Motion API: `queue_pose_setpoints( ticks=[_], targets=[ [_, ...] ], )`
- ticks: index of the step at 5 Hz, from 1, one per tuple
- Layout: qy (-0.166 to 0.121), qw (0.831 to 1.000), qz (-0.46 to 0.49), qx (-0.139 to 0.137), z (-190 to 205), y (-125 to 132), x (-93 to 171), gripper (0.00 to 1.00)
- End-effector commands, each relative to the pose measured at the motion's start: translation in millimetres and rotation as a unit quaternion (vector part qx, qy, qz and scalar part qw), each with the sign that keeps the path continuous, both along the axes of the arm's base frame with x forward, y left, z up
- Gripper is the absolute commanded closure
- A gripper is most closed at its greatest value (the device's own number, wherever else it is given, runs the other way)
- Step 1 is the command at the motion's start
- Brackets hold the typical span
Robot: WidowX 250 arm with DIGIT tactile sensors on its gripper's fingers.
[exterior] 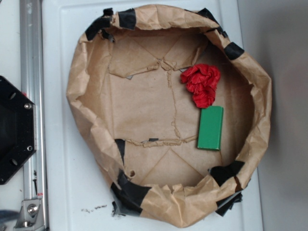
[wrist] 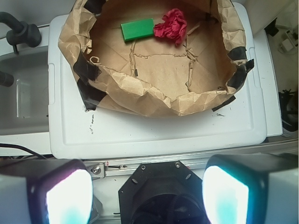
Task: Grab the red paper.
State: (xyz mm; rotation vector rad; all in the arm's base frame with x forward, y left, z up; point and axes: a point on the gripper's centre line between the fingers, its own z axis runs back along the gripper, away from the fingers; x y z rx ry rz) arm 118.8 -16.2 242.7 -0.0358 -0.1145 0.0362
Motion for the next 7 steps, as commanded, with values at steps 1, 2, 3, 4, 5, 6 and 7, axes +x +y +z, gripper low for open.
queue_pose_setpoints(
  ticks=[1,2,3,4,5,6,7],
  targets=[
    [0.000,1.000,0.000,0.000,0,0,0,0.00],
    [-0.092,0.992,-0.035,0.077,-28,19,50,0.00],
    [-0.125,0.988,-0.066,0.055,-43,35,84,0.00],
    [-0.116,0.986,-0.110,0.043,-71,50,105,0.00],
    [-0.078,0.986,-0.143,0.039,-114,56,123,0.00],
    [-0.076,0.979,-0.183,0.041,-142,46,147,0.00],
    [-0.085,0.974,-0.203,0.053,-165,34,180,0.00]
  ],
)
